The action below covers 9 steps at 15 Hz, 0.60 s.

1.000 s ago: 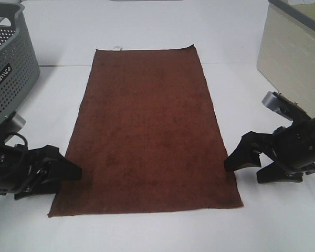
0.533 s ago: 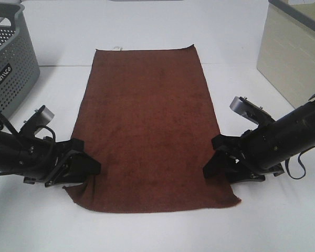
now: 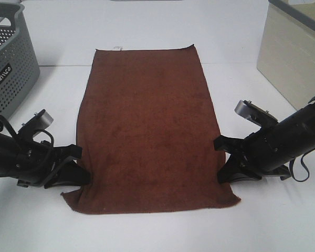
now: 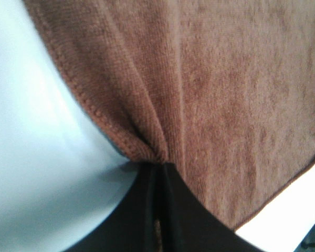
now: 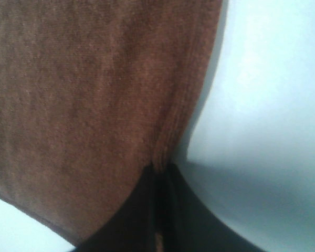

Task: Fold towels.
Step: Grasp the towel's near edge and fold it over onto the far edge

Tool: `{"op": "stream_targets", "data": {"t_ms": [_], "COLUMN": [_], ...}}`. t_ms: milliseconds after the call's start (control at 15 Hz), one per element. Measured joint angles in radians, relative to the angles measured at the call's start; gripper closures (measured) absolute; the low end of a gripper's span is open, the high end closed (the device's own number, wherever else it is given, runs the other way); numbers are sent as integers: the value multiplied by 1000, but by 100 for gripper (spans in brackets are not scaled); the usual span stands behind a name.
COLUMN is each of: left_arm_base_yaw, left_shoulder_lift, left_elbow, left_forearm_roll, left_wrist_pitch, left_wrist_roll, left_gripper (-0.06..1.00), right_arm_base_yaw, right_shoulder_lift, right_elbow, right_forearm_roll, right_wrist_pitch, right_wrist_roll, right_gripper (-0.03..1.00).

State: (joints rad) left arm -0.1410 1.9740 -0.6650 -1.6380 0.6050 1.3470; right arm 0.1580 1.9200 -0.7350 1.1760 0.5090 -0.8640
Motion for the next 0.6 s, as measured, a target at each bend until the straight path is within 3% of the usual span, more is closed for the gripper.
{"op": "stream_targets", "data": {"t_ms": [200,600], "left_arm_base_yaw": [2,2], "left_shoulder_lift": [-74,-256], "left_elbow": [23,235], "left_forearm_roll": [67,86], "left_wrist_pitch": [-6,-6], "left_wrist_roll": [-59,-53], "left_gripper": [94,94], "right_arm_base_yaw": [0,0], "right_shoulder_lift": [-77,-305], "right_elbow": [16,278], "right_forearm_roll": [-65,-80], "right_wrist_pitch": [14,17], "right_wrist_roll": [75,94], "right_gripper": [97,97]}}
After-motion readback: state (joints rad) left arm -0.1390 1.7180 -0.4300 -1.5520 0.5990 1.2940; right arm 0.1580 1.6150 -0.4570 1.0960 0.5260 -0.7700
